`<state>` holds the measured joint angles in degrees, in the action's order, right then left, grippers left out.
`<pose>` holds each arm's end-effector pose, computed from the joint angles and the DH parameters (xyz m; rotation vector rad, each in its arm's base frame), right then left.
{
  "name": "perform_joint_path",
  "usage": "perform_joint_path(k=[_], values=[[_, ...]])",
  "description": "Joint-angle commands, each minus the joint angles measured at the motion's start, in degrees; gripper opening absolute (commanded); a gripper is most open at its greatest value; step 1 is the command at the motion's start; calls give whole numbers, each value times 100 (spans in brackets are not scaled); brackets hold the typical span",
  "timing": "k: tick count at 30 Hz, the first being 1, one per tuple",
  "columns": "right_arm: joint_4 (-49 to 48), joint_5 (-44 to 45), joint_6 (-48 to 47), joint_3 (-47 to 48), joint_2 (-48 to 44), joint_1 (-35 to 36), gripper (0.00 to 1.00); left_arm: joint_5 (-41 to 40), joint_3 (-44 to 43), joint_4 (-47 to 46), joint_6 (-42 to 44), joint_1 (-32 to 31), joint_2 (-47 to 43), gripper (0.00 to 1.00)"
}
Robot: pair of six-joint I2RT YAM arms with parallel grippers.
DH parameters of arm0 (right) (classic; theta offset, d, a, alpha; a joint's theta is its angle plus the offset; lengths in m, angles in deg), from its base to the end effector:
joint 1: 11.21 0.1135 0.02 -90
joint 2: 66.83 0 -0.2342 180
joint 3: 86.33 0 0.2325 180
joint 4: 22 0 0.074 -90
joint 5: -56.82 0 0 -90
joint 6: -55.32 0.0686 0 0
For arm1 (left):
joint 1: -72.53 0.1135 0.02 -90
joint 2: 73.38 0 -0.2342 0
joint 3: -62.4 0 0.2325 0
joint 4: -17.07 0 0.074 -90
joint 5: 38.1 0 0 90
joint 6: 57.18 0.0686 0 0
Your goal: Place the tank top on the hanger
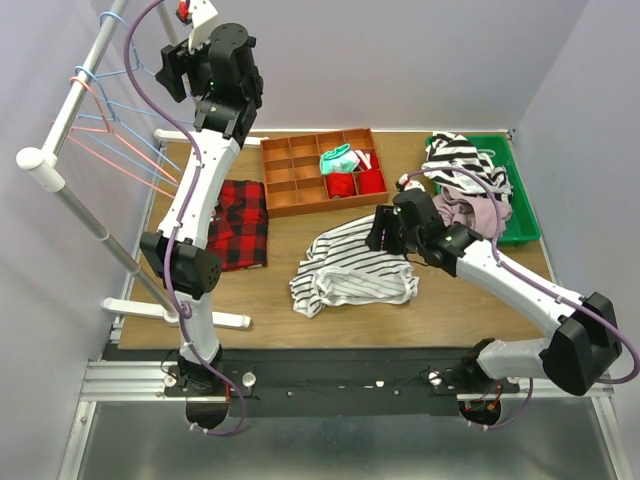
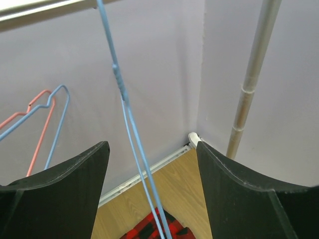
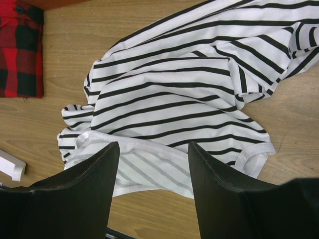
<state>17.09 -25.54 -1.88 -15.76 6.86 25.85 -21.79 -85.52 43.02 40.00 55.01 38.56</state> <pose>0.2382 0.1684 0.2302 -0.0178 2.3457 0.4664 0.3893 -0.0539 0.4836 -0.7712 1.3670 0.7477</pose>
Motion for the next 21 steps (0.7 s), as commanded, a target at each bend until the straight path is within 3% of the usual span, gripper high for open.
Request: perform_joint_path(k=[1, 13, 21], values=[[152, -52, -159, 239, 145, -6, 66, 373, -142, 797, -892, 187, 161, 79], [240, -69, -282, 292, 462, -6, 65, 751, 112, 1404, -1869, 521, 249, 71], [196, -87, -274, 301, 559, 3, 66, 944, 447, 1387, -2116, 513, -23, 47]])
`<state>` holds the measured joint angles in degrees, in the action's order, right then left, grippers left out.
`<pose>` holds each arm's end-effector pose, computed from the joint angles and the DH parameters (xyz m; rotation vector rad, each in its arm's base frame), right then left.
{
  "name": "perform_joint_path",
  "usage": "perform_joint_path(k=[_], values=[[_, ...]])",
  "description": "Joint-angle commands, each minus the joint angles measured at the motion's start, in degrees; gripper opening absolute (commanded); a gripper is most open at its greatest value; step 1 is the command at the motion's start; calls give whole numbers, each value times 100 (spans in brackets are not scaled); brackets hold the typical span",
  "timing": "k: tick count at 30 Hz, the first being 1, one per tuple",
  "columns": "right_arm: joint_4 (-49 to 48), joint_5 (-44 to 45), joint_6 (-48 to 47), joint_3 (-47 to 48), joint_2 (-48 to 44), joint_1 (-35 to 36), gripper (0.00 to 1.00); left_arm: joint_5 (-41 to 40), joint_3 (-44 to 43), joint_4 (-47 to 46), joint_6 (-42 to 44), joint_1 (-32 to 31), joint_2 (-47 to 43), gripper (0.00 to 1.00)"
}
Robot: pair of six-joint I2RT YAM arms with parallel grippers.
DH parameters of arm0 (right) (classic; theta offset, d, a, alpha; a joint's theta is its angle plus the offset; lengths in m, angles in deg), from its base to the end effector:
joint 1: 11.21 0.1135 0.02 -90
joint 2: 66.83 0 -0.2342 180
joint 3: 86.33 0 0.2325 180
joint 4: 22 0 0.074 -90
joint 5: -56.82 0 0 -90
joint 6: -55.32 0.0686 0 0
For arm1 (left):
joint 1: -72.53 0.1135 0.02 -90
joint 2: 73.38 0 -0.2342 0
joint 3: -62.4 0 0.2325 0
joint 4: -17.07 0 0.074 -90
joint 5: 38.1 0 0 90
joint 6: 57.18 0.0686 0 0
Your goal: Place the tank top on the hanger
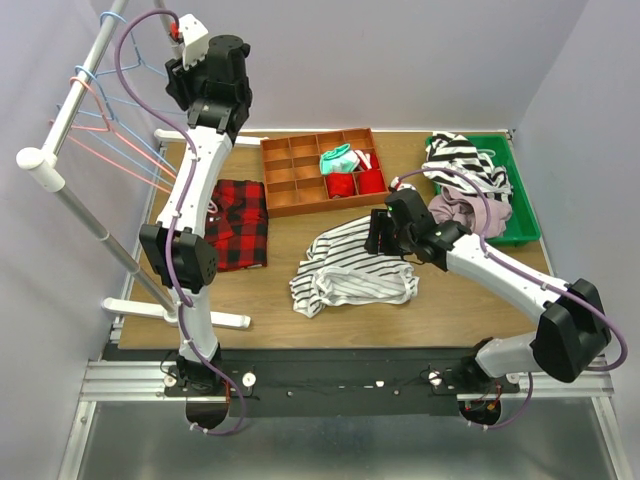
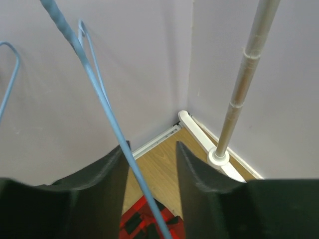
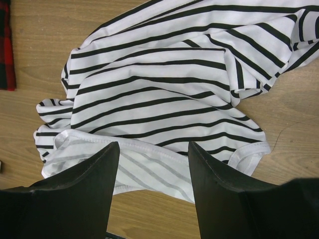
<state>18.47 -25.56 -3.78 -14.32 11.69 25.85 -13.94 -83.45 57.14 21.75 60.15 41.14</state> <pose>0.2459 0.1743 0.2128 -0.0666 2.4185 0.3992 0.4204 -0.0282 0.4320 -0.7972 1.4747 0.6735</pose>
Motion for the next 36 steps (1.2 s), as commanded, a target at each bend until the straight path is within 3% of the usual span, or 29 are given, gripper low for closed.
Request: perform_joint_path(k=[1, 10, 13, 25, 36], values=[[50, -85, -75, 148, 84, -6, 66, 168, 274, -25, -290, -1, -298, 43], [67, -59, -110, 104, 58, 3, 66, 177, 283, -130, -97, -106, -421, 6], [59, -24, -119, 121, 41, -6, 66, 98, 275, -358, 192, -194, -527, 0], [-38, -41, -154, 104, 40, 3, 66, -122, 484, -1192, 1280, -572, -878, 0], [-91, 249, 30, -19, -433, 3, 66, 528, 819, -606, 1134, -1380, -1405, 0]])
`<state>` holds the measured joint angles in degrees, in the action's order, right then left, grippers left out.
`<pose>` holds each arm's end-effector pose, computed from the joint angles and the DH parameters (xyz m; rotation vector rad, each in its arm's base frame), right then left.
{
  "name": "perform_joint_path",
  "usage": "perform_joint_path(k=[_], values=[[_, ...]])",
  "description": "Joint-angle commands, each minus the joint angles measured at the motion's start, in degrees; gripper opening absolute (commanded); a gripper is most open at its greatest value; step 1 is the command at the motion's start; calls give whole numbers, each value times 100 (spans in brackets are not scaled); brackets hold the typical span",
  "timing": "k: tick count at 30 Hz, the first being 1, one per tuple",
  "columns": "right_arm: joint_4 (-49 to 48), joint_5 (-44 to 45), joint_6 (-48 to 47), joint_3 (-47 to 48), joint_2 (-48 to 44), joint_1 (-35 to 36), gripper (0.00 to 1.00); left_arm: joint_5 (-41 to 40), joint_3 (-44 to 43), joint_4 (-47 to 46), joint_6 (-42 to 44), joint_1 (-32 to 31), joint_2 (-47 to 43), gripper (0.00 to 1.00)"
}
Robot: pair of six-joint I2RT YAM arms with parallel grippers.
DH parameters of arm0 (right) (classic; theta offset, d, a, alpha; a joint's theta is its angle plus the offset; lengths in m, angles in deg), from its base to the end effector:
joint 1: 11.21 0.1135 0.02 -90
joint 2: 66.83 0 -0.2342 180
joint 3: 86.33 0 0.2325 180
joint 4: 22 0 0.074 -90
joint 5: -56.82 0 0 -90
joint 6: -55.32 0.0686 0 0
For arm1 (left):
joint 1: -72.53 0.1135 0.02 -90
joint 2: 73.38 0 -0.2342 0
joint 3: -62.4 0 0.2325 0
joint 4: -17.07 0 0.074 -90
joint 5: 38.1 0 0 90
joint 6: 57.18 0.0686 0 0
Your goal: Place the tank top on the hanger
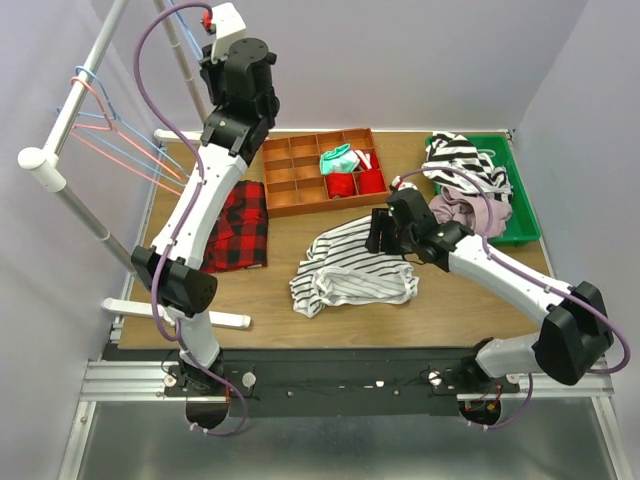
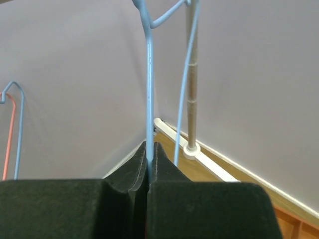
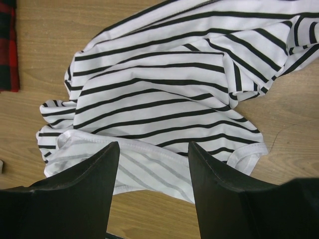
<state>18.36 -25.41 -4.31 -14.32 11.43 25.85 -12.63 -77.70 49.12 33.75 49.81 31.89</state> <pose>0.2458 0.1740 0.2143 -0.0756 2.4106 0.3962 0.3707 -0.0881 0.4772 -0.5831 1.4647 0.5539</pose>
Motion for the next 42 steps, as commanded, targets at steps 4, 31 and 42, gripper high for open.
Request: perform_joint_path(k=[4, 31, 42], values=[[-18, 671, 267, -142, -802, -6, 66, 1160, 717, 775, -637, -803, -902, 0], [1537, 1376, 1946, -1487, -2508, -6, 53, 6084, 6151, 2490, -1429, -3335, -5526, 0], [1318, 849, 2008, -1891, -2553, 3, 44, 6725, 6511, 3325, -1552, -3450, -5799, 0]])
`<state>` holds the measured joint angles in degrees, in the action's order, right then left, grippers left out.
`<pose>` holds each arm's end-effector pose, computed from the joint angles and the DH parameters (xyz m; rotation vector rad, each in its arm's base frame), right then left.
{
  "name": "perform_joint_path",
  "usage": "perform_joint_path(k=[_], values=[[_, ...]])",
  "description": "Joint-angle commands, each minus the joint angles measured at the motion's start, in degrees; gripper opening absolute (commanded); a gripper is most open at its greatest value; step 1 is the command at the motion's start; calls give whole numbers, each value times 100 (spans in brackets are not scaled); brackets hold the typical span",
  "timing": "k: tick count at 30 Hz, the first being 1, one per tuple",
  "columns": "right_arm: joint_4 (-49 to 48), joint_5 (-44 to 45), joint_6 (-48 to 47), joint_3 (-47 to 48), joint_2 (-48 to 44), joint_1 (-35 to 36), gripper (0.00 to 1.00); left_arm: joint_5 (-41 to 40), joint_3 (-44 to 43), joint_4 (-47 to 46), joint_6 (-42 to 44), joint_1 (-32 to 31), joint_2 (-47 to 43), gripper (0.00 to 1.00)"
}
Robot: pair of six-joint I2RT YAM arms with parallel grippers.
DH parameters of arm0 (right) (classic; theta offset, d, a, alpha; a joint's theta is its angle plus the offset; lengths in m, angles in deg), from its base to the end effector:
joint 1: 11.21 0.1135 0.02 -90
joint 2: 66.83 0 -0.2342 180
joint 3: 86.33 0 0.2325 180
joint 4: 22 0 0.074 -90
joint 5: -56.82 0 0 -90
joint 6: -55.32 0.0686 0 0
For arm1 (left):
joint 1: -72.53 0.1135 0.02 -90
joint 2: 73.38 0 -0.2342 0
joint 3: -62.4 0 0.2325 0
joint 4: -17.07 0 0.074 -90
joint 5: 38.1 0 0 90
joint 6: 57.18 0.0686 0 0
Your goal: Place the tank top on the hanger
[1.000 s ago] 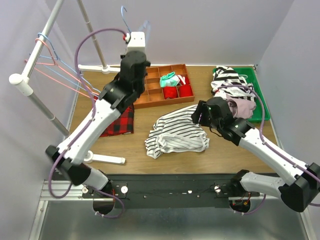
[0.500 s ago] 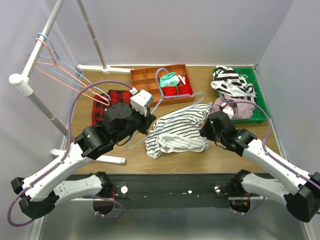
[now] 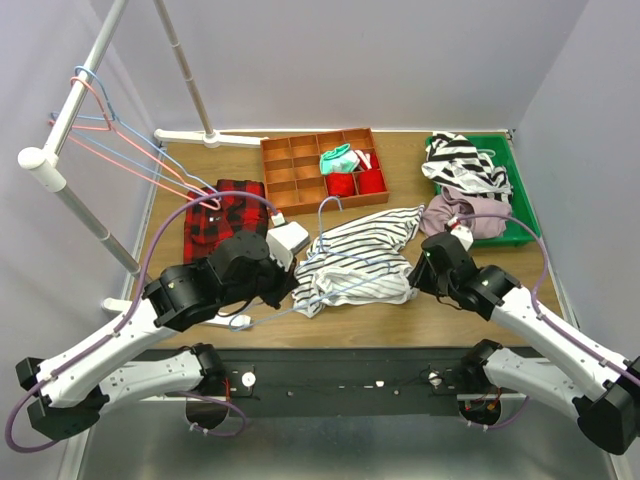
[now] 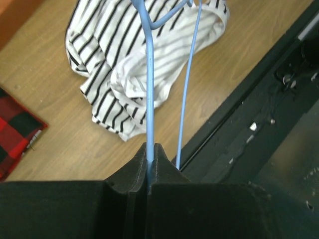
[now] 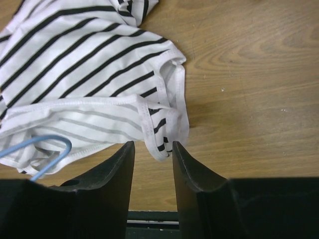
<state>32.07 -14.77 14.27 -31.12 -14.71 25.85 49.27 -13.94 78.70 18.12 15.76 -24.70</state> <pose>0.1694 0.1008 0.2028 0.3884 2.3898 0.2977 0.1065 -0.1568 0.3177 0.7785 2.1006 -0.6543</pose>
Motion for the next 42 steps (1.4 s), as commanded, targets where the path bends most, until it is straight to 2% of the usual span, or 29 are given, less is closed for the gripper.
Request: perform_joint_path(k=[1, 7, 19, 21, 23, 26, 28, 29, 34, 38, 40, 41, 42], values=[[-79, -189, 159, -219, 62, 3, 44, 571, 144, 412, 28, -53, -114, 0], [-185, -110, 159, -237, 105, -6, 44, 633, 171, 308, -15, -176, 264, 0], [-369, -66, 106, -395, 176, 3, 43, 88, 259, -826, -270, -501, 1134, 0], [-369, -40, 54, -351, 237, -6, 37, -17, 337, -1072, -270, -501, 1204, 0], [-369, -31, 18, -307, 316, 3, 27, -27, 408, -1309, -270, -501, 1248, 0], [-369, -22, -26, -237, 334, -6, 18, -62, 469, -1520, -270, -501, 1389, 0], [-369, 13, -43, -184, 334, -6, 17, -45, 522, -1626, -270, -510, 1486, 0], [-369, 30, -52, -132, 334, -6, 13, -18, 557, -1722, -279, -510, 1503, 0], [-352, 101, -149, 18, 422, -6, 6, 201, 724, -1987, -306, -510, 1521, 0], [-404, 57, -228, 106, 580, -6, 6, 193, 865, -2127, -332, -519, 1512, 0], [-300, 83, -219, 123, 659, -6, 10, 202, 856, -2128, -358, -519, 1547, 0], [-264, 144, -210, 106, 659, 3, 17, 211, 874, -2145, -358, -519, 1547, 0], [-246, 171, -184, 71, 651, -6, 33, 228, 883, -2162, -350, -519, 1539, 0]])
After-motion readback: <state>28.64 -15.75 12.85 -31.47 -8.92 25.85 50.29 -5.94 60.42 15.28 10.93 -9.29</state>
